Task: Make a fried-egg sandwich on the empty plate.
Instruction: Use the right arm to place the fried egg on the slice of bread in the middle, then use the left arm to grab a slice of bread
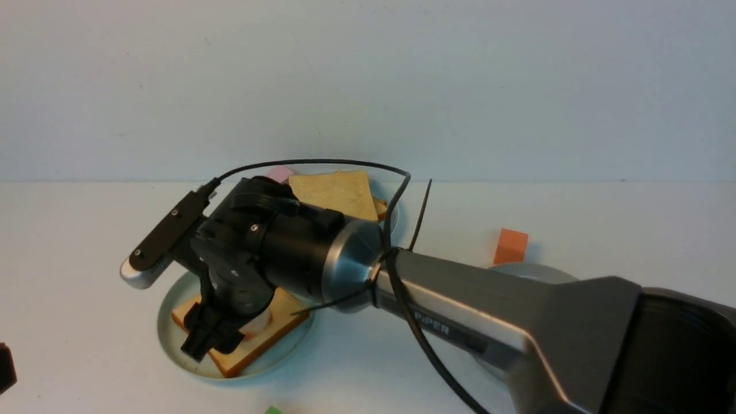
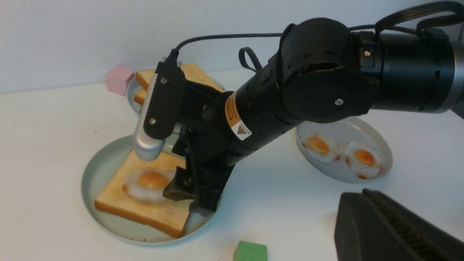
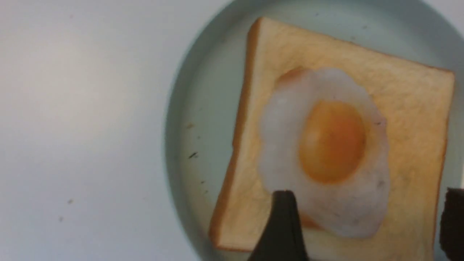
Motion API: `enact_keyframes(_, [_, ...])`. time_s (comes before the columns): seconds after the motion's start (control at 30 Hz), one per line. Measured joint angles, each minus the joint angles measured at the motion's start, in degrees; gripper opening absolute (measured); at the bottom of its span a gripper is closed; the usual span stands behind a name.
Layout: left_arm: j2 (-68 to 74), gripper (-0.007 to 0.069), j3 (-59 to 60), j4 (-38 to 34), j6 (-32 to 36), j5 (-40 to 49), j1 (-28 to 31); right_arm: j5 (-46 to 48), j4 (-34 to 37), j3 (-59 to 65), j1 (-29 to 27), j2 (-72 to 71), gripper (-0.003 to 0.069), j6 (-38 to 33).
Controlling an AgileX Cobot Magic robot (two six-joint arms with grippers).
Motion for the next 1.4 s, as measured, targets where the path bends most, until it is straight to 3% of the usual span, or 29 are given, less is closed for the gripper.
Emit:
enact_keyframes(0.2, [0.00,-0.0004,0.00,0.00,0.00,0.95,0.00,6.12,-1.67,0.00,0.95,-1.75,0.0583,0.71])
enact_keyframes(0.3, [0.00,-0.0003,0.00,0.26,0.00,2.78,0.00,11.85,-4.17,0.00,1.02,-5.84,0.0530,1.43])
enact_keyframes(0.4, [0.53,-0.0003,0.00,0.32,0.00,5.25,0.00,17.14,-4.82,0.00,0.96,-11.42,0.0429,1.43])
enact_keyframes(0.57, [5.65,-0.0003,0.00,-0.27,0.22,7.37,0.00,18.16,-4.88,2.46,0.44,-21.35,0.0226,1.43])
enact_keyframes(0.7, [17.29,-0.0013,-1.37,-1.90,3.82,6.96,0.00,18.64,-5.10,10.07,-0.48,-33.19,0.0062,3.24])
enact_keyframes(0.8, [25.56,-0.0013,-3.83,-2.96,5.76,2.88,0.00,19.10,-5.30,17.16,-0.59,-42.70,-0.0002,5.11])
enact_keyframes(0.93, [34.96,-0.0013,-8.17,-4.04,8.92,-1.44,0.98,19.36,-5.30,25.89,-0.59,-52.17,-0.0012,7.58])
enact_keyframes(1.07, [47.77,-0.0013,-15.99,-10.69,20.63,-2.49,6.17,19.78,-5.61,36.29,-0.59,-64.42,-0.0013,9.43])
enact_keyframes(1.2, [59.08,-0.0013,-25.20,-24.46,39.22,0.08,13.88,19.84,-4.81,43.28,-0.59,-73.61,-0.0011,10.68])
enact_keyframes(1.23, [60.17,-0.0013,-26.18,-26.02,40.24,0.54,14.74,19.90,-4.74,43.83,-0.59,-74.02,-0.0011,10.87])
enact_keyframes(1.33, [68.94,-0.0013,-33.95,-36.55,56.74,4.76,20.96,20.02,-2.92,47.56,-0.59,-80.11,-0.0010,11.78])
enact_keyframes(1.4, [72.64,-0.0013,-37.07,-39.37,61.84,6.06,22.81,20.20,-2.07,48.78,-0.59,-82.11,-0.0010,11.85])
